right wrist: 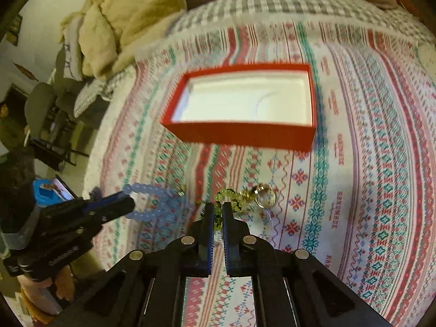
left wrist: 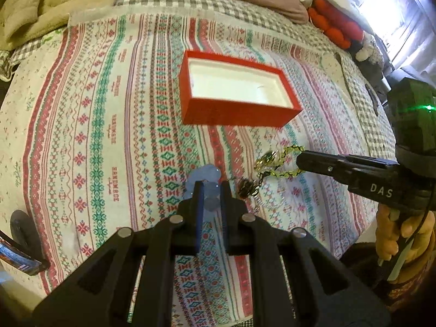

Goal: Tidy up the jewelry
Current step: 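Lift both bracelets and lower them into the red box, opening both grippers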

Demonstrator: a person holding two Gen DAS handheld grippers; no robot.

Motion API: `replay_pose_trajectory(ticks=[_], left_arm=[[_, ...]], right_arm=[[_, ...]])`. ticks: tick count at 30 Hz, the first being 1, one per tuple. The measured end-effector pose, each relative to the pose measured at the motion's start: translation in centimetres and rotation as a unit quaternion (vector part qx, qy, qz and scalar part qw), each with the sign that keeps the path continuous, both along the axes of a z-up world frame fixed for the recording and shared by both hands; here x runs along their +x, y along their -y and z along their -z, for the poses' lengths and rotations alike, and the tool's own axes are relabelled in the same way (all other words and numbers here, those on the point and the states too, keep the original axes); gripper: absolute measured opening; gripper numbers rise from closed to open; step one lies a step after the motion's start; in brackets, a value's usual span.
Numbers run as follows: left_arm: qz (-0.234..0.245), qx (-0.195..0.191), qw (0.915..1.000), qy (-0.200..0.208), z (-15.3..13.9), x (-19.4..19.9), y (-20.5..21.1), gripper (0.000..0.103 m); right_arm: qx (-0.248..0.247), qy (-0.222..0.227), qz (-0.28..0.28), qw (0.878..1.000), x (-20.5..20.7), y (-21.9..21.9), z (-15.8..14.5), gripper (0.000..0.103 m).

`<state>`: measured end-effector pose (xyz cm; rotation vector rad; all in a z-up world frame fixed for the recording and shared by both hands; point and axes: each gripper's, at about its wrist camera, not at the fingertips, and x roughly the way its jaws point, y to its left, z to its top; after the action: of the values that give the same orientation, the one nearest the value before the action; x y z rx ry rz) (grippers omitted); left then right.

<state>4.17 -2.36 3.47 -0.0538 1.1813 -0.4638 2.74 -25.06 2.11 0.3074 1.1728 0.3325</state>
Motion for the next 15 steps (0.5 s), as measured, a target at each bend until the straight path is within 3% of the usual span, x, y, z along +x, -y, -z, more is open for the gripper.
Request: replay_pose_trajectory(ticks=[15], left_arm=[[-0.030,-0.060,0.9967,0.046,-3.2,3.6,2.4,0.013]], right_arm=[[0.015,0.087,0.066,0.994,2.6,1.8,-5.9,0.006]])
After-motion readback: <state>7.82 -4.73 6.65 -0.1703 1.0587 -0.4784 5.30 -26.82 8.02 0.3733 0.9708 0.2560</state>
